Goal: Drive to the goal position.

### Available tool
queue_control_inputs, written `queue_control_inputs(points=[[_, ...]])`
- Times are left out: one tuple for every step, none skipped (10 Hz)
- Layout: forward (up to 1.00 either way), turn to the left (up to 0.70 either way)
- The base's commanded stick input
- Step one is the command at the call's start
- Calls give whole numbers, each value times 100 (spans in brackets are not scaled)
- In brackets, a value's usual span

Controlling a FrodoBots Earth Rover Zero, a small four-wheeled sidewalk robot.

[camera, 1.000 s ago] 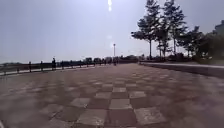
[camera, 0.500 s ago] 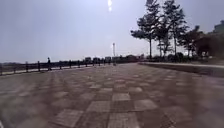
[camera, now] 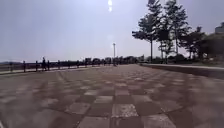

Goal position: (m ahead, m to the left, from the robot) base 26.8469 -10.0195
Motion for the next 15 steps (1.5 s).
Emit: queue_control_inputs(points=[[78,1],[75,1],[71,1],[70,1],[80,1],[81,1],[81,1],[82,1],[82,1],[79,1],[85,1],[89,1],[92,1],[95,1],[95,1]])
